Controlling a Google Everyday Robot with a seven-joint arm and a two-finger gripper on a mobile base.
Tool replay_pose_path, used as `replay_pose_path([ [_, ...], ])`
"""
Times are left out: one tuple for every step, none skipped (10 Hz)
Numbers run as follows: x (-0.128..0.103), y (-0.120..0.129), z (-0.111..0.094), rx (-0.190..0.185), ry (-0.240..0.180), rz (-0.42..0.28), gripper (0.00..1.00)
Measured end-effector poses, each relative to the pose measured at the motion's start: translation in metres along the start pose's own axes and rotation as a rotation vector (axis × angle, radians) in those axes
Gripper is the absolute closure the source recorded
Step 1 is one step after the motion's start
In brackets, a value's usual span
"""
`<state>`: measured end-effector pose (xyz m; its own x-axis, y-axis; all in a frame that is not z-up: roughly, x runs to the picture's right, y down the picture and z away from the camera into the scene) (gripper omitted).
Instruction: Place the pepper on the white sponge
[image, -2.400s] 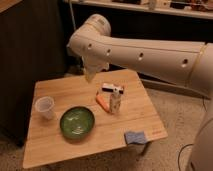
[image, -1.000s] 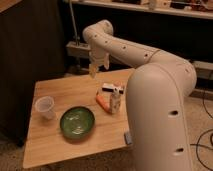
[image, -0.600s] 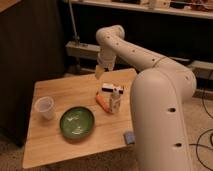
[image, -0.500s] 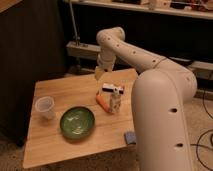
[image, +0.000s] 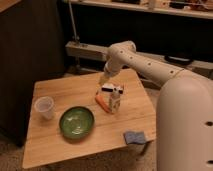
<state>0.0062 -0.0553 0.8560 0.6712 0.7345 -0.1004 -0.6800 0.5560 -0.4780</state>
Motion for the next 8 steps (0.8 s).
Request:
replay_pose_path([
  [0.0034, 0.0010, 0.0000, 0.007, -0.002, -0.007, 0.38],
  [0.0020, 0.0037, 0.0012, 0.020, 0.011, -0.014, 0.38],
  [-0.0024, 0.0081, 0.0013, 0.018, 0.008, -0.019, 0.38],
  [-0.0006, 0.0080, 0.0023, 0.016, 0.011, -0.015, 0.38],
  [0.0035, 0.0021, 0.0007, 0.026, 0.014, -0.012, 0.38],
  [0.0006, 0.0048, 0.0010, 0.023, 0.013, -0.015, 0.38],
  [-0.0007, 0.0070, 0.0020, 0.020, 0.012, -0.017, 0.38],
  [0.0000, 0.0053, 0.0010, 0.022, 0.012, -0.016, 0.38],
])
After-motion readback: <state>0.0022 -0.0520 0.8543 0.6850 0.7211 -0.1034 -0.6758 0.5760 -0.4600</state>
